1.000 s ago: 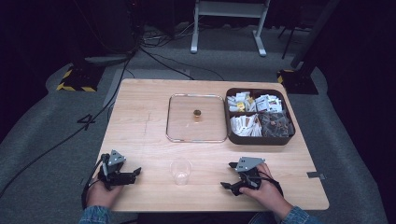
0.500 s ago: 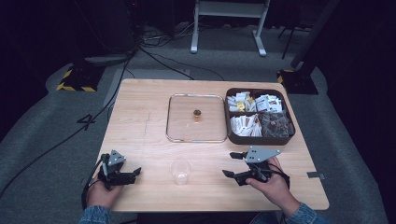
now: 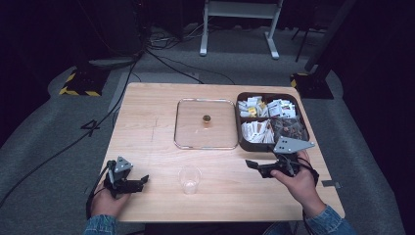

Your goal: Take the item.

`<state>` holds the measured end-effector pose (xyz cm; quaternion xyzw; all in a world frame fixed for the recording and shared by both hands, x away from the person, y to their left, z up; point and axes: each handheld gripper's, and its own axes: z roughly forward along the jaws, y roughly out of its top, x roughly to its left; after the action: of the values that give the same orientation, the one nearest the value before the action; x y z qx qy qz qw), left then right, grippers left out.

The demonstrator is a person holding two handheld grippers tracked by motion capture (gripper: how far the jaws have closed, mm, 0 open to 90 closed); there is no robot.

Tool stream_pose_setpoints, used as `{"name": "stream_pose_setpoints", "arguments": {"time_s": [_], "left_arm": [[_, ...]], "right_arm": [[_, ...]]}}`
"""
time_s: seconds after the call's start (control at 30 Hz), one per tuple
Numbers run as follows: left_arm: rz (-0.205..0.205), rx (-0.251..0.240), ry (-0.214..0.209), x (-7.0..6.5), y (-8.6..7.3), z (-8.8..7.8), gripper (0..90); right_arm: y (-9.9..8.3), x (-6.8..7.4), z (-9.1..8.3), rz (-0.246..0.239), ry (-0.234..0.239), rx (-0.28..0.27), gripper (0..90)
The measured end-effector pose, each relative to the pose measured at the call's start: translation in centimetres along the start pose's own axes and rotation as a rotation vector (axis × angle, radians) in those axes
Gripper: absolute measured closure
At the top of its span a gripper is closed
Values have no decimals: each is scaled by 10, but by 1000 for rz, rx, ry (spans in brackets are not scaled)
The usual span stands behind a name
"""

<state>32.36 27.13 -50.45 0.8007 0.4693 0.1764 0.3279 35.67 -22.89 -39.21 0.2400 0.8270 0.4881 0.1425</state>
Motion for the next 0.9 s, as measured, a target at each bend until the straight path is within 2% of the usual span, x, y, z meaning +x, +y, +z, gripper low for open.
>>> {"name": "stream_pose_setpoints", "arguments": {"time_s": [0.23, 0.43, 0.63, 0.77, 0.9], "left_arm": [[6, -1, -6, 1, 0, 0, 145], [4, -1, -5, 1, 0, 0, 145], [3, -2, -5, 1, 0, 0, 145], [5, -1, -5, 1, 0, 0, 145], [4, -1, -5, 1, 0, 0, 145]], "right_arm": [[7, -8, -6, 6, -27, -7, 296], [11, -23, -12, 28, -63, -25, 294], [10, -42, -22, 68, -123, -47, 290], [8, -56, -30, 96, -183, -57, 288], [4, -67, -38, 92, -254, -52, 278]]}}
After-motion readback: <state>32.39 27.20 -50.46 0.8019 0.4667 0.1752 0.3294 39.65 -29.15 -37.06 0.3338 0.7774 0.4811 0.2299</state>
